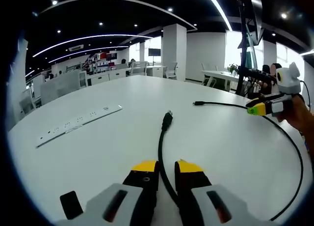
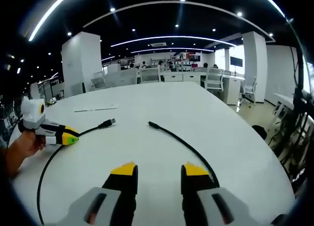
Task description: Find the charging cable on the desk, coil it up and secure with Velcro.
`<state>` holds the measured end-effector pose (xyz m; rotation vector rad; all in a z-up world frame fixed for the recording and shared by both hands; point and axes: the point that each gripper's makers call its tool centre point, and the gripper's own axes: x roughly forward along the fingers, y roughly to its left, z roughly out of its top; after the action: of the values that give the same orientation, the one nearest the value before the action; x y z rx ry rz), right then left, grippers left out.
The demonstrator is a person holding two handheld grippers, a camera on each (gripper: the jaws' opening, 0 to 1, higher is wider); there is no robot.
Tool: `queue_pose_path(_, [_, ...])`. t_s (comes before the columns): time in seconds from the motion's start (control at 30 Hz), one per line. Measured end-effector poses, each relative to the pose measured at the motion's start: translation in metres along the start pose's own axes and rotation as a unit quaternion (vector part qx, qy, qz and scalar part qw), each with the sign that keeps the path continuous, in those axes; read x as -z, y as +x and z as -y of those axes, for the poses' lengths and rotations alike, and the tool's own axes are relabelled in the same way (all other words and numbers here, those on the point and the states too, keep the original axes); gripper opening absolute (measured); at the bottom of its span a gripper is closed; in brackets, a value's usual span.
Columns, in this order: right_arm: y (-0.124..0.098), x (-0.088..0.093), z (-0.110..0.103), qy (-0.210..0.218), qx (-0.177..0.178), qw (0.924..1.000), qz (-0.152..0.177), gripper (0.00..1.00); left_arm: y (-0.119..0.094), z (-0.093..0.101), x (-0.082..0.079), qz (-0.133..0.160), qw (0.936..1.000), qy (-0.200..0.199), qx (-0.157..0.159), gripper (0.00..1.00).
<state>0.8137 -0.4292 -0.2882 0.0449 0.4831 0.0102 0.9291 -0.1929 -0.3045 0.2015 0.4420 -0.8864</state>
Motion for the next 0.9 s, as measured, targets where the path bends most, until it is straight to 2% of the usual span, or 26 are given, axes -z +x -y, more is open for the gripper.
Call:
queue_pose_path(0.27, [0.009,-0.005,0.012,-0.01,0.012,0.9999,-0.003,0.34,-0.009,0.013,0.002,-0.005,1.0,0.007,0.005,0.08])
queue_pose_path(0.47, [0.015,-0.01,0.019,-0.021,0.016,0.9996,-0.007,0.31,0.002,0.001,-0.001,-0.008,0.9999,0.007,0.005,0.07])
queue_pose_path(0.9, [0.029,-0.009,0.046,-0.03,0.025,0.999,-0.022,0.3,-0.018,0.018,0.007,-0.011,0.9999,0.006,-0.005,0.06])
